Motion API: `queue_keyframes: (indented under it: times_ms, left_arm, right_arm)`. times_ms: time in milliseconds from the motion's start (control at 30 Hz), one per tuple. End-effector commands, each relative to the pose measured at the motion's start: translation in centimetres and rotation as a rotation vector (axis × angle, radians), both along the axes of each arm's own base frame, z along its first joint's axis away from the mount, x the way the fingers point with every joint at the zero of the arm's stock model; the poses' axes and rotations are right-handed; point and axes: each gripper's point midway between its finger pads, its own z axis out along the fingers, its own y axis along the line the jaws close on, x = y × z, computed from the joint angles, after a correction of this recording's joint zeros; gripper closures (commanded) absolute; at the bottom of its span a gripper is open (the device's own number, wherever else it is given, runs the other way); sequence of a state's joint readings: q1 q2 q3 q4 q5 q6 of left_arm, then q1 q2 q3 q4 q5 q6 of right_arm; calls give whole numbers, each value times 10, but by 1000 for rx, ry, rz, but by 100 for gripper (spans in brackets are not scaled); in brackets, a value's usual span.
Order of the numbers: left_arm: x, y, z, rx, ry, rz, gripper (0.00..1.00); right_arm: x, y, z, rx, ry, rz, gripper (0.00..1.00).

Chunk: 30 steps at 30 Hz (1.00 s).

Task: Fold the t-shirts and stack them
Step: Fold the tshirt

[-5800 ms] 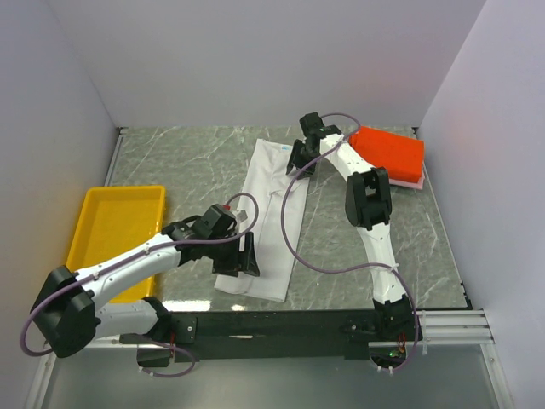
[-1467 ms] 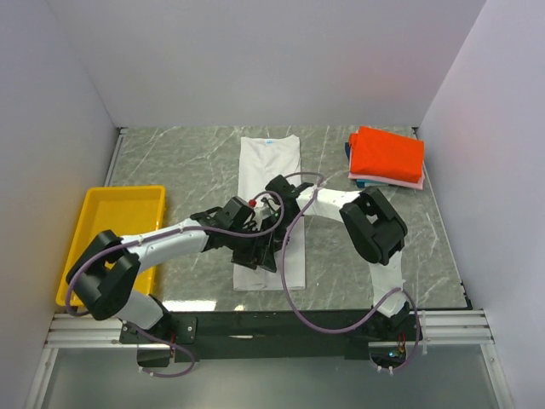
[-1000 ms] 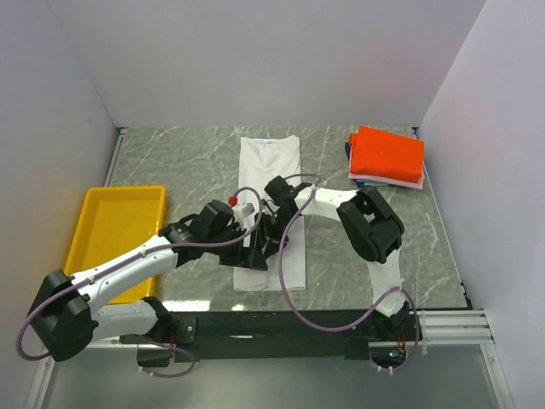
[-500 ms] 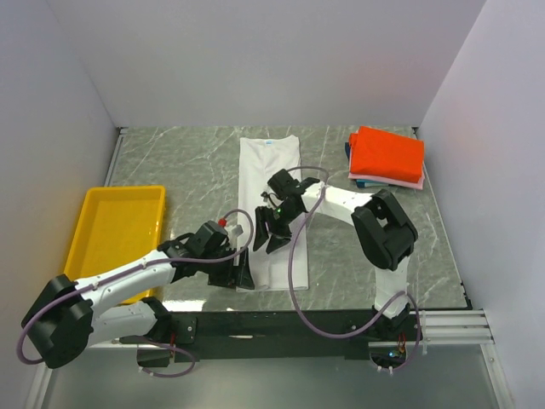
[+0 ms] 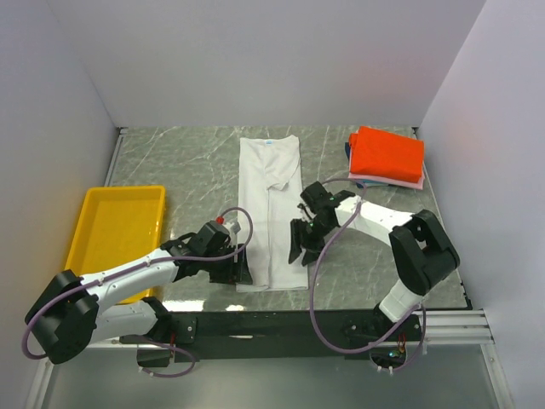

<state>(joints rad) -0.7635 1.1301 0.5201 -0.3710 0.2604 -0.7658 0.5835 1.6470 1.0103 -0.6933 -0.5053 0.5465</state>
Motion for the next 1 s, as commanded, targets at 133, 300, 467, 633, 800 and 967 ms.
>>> queue_keyframes:
  times_ms: [133,300,467,633,800,967]
  left_arm:
    - [0,7,-12,47,23,45,37]
    - [-5,8,-19,49,55,48,41]
    - [-11,6,-27,50,91,28,42]
    - [-12,7,-31,60,103,26,43]
    - [-14,9,-37,86,124,28,49]
    - [-18,15,-46,121,159,43,53]
  right_arm:
    - [-27,-40,-18,-141,-11,-4,48]
    - [-33,-47,-25,-185,3,-14,53]
    - [-40,-45,-28,-183,19,-3,57]
    - [-45,-41,-29,-171,32,20,58]
    - [-54,-35,-34,-183,55,63,59]
    - [-60,-39,-42,-202,80,69,60]
